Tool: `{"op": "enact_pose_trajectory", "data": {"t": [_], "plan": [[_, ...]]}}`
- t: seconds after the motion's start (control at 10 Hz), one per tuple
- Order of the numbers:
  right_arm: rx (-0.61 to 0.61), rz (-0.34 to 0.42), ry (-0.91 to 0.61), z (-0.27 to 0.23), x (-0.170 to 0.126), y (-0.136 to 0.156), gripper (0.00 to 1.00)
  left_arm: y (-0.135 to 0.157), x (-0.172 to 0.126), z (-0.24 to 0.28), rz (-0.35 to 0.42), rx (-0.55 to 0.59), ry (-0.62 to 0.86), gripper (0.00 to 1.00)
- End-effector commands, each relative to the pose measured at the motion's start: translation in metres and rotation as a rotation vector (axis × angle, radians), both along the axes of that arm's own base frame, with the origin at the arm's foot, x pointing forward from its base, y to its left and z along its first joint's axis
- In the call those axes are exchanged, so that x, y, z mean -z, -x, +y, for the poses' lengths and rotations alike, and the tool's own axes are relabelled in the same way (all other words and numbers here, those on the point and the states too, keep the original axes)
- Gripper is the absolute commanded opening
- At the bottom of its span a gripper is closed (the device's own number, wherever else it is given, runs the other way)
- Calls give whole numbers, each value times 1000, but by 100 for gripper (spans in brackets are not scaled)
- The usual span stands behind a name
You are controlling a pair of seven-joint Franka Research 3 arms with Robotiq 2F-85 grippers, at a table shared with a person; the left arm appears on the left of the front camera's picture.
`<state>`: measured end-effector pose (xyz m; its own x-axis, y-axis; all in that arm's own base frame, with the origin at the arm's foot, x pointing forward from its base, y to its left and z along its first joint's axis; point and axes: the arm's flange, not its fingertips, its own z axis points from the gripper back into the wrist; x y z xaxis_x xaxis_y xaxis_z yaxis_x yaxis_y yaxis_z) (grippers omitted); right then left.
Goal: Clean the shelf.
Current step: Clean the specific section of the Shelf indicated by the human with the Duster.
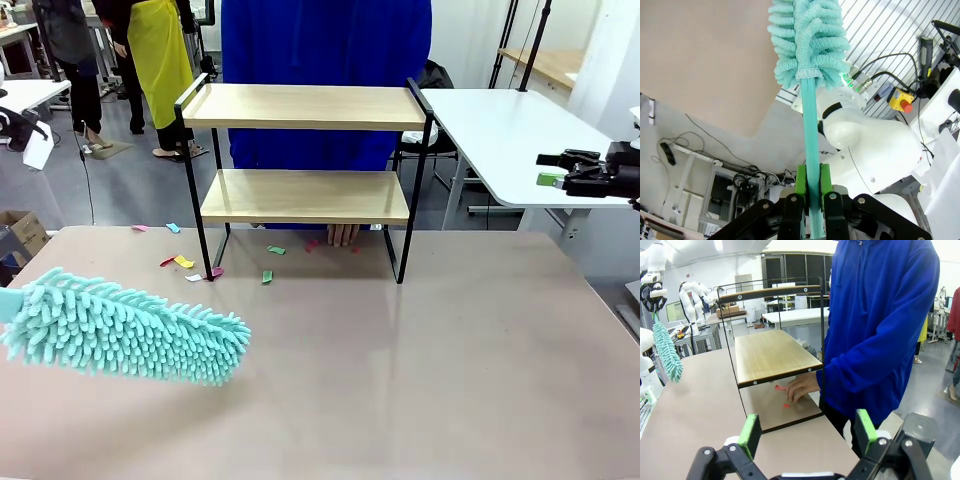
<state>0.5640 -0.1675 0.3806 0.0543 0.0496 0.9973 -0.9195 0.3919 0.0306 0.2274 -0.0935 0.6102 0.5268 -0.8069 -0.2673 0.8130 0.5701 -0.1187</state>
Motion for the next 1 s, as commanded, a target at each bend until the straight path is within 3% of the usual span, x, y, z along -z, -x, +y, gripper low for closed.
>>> {"op": "enact_pose_trajectory", "data": {"t": [0.0,0.9], "plan": [[2,10,8,2,-3,0,100,2,0,1,3,-2,11,13],[2,10,8,2,-3,0,100,0,0,0,0,0,0,13]]}}
